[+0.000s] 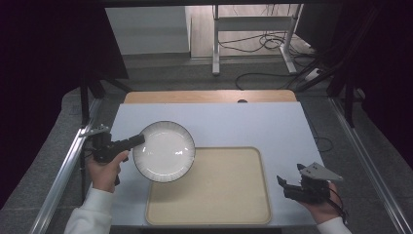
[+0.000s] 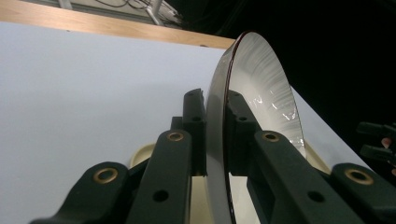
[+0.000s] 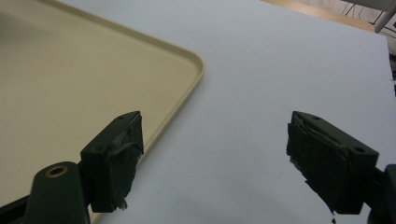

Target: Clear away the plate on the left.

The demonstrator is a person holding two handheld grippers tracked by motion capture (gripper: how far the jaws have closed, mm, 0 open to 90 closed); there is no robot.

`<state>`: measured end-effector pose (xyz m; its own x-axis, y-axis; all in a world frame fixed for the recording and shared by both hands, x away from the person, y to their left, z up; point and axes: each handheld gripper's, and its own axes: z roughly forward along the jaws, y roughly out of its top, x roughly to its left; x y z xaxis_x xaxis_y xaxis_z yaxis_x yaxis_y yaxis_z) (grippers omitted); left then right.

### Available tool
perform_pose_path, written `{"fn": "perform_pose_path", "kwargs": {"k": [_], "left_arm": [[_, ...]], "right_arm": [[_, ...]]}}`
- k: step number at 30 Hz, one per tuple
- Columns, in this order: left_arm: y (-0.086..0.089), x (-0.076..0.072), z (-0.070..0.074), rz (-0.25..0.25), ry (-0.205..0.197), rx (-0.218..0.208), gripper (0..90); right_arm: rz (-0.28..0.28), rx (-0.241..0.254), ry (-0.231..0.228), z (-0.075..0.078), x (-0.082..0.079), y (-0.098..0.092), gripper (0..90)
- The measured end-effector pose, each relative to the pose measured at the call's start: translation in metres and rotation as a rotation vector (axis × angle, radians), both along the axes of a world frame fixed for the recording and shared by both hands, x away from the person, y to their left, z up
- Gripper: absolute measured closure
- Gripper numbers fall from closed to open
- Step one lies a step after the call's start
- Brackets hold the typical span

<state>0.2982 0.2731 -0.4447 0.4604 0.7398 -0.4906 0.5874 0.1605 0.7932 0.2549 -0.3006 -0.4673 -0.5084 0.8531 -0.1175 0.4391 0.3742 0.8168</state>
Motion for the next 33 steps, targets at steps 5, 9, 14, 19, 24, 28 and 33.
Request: {"fn": "perform_pose_path", "kwargs": {"k": [5, 9, 14, 19, 24, 28, 33], "left_arm": [[-0.007, 0.0, 0.001, -0.03, -0.003, 0.0, 81.5], [-0.012, 0.001, -0.001, -0.05, 0.002, -0.02, 81.6], [-0.019, 0.002, -0.004, -0.074, 0.013, -0.028, 81.5], [-0.024, 0.003, -0.006, -0.101, 0.016, -0.05, 81.4], [-0.034, 0.002, -0.004, -0.125, 0.015, -0.024, 81.2], [-0.042, 0.002, -0.005, -0.158, 0.012, -0.038, 81.2], [-0.051, 0.002, -0.008, -0.187, 0.022, -0.071, 81.3]], "right_arm": [[0.0, 0.0, 0.003, 0.0, 0.0, 0.0, 19.2], [0.0, -0.001, 0.0, 0.0, 0.0, 0.0, 19.2], [0.0, 0.0, 0.0, 0.0, 0.0, 0.0, 19.2], [0.001, -0.001, 0.001, 0.0, 0.0, -0.001, 19.2], [0.0, -0.002, 0.001, 0.0, 0.0, -0.001, 19.2], [-0.005, 0.002, 0.002, 0.0, 0.0, 0.0, 19.0], [-0.006, 0.002, 0.001, 0.0, 0.0, -0.001, 19.0]]}}
